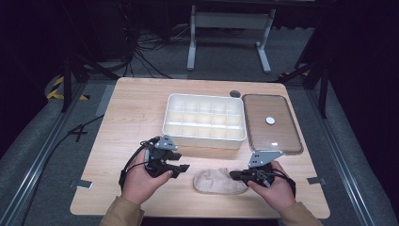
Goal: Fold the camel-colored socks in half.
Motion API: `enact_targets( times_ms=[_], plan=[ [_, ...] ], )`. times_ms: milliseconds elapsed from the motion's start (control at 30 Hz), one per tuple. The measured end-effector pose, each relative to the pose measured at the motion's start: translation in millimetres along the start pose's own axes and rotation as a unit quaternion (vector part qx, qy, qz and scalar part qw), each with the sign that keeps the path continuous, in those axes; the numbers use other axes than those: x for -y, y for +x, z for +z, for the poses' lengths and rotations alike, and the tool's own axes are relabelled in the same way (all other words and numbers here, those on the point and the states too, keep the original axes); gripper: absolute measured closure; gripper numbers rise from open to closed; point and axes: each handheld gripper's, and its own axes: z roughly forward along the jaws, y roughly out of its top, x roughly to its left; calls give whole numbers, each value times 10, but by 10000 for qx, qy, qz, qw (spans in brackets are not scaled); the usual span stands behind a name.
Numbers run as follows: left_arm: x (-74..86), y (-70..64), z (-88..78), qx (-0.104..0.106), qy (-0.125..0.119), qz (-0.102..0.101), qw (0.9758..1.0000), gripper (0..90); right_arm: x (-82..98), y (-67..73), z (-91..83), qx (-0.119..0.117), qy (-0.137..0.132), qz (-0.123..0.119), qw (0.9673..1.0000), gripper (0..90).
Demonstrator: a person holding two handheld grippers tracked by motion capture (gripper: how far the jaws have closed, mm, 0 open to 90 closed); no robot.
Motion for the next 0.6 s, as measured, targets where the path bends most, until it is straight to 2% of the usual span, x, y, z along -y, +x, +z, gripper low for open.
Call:
enact_targets(
  times_ms=[67,200,433,467,533,600],
  plan=[
    [-1,-3,14,-25,19,1,10000,489,1,4,20,2,13,6,10000,898],
    [-4,-13,72,-49,137,4,9999,479,1,42,138,109,118,-171,9997,899],
    [3,-40,184,-36,228,23,9997,470,26,110,322,113,366,-386,9985,896],
    [3,-43,202,-43,258,72,9996,469,33,116,344,105,396,-380,9984,895],
    [8,-60,248,3,325,45,9995,471,42,122,382,111,441,-391,9982,894],
    [17,-96,345,43,488,58,9988,483,58,132,424,113,521,-440,9976,891]
  ],
)
